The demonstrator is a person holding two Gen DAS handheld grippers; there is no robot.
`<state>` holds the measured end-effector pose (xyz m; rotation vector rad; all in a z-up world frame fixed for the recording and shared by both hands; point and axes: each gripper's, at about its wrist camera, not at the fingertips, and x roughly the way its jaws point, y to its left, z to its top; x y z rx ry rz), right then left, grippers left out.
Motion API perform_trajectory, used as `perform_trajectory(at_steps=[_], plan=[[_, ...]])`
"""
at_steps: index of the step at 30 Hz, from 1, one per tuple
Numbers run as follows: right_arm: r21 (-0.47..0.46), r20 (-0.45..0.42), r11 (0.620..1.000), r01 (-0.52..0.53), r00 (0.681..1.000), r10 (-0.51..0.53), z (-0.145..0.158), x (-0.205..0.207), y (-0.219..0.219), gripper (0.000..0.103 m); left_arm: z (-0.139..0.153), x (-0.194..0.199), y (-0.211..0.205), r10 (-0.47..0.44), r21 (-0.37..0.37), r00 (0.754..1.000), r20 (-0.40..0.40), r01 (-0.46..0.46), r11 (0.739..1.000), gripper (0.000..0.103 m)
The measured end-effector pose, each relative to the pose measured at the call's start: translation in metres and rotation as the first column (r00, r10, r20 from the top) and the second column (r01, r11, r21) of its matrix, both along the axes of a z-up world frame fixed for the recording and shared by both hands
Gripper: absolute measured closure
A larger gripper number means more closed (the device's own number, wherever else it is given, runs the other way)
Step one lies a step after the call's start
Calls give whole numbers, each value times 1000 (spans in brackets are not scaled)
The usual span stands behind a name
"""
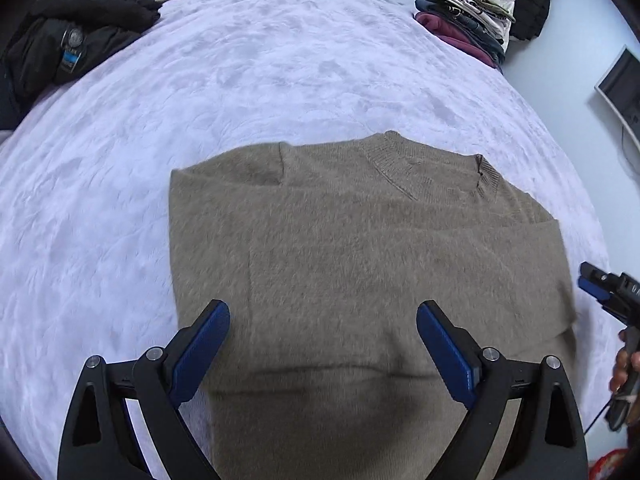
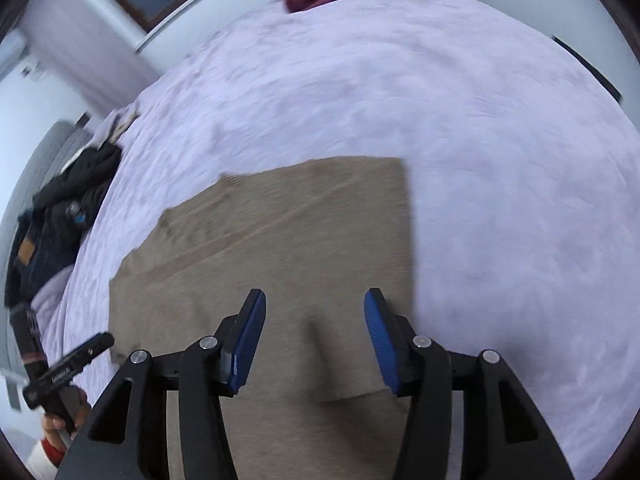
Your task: Fold small clothes
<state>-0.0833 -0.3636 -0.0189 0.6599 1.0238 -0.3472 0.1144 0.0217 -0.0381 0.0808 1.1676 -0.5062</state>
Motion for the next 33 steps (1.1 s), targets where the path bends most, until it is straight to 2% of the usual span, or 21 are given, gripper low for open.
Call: perform_trajectory(at_steps=[2,3,5,6,7,8,12,15,17,19,20,23,25,30,33], plan=[[58,10,995,81,997,-81,-11,-10,-28,48,-9,3,-7,21,79,1000,17,-23,997,8],[118,13,987,108,994,-111,-20,-13,-40,48,-17,5,-9,34,120,999,7,-35,992,8],[278,22,953,121,991,-132,-46,-7,-51,48,-28,6,-8,56,138,998,-17,-54,989,8],[319,21,941,115,991,-129,-54,-3,-52,52,-29,6,-8,61,137,998,-16,-59,989,8],[345,25,933,97,993,-113,-61,4,-49,77,-28,5,-8,61,142,998,-9,-59,988,8],[358,22,932,62,997,-75,-63,14,-44,92,-27,4,-9,58,152,998,0,-57,987,8],[194,55,979,-63,997,53,-40,31,-30,92,-32,2,-15,42,185,999,24,-45,982,8],[80,-69,992,-98,992,104,-55,35,-31,91,-36,-1,-18,39,196,998,47,-47,979,7],[103,-56,992,-76,995,82,-61,34,-34,89,-33,-4,-15,35,203,998,49,-44,978,7],[102,-49,994,-41,998,47,-57,32,-33,78,-29,-5,-13,28,210,998,48,-37,977,7],[89,-56,995,-40,997,45,-53,32,-29,77,-26,-5,-9,27,206,999,44,-36,978,8],[87,-63,994,-63,996,69,-45,24,-23,68,-17,0,7,36,161,999,19,-38,986,8],[112,-42,992,-64,997,69,-39,13,-28,55,-14,10,18,48,113,999,-11,-47,993,8],[199,2,980,-3,1000,3,-44,11,-42,55,-9,61,55,149,-3,987,-54,-150,989,8],[240,22,971,5,1000,-10,-50,19,-49,55,-22,94,66,163,-50,978,-129,-171,984,8]])
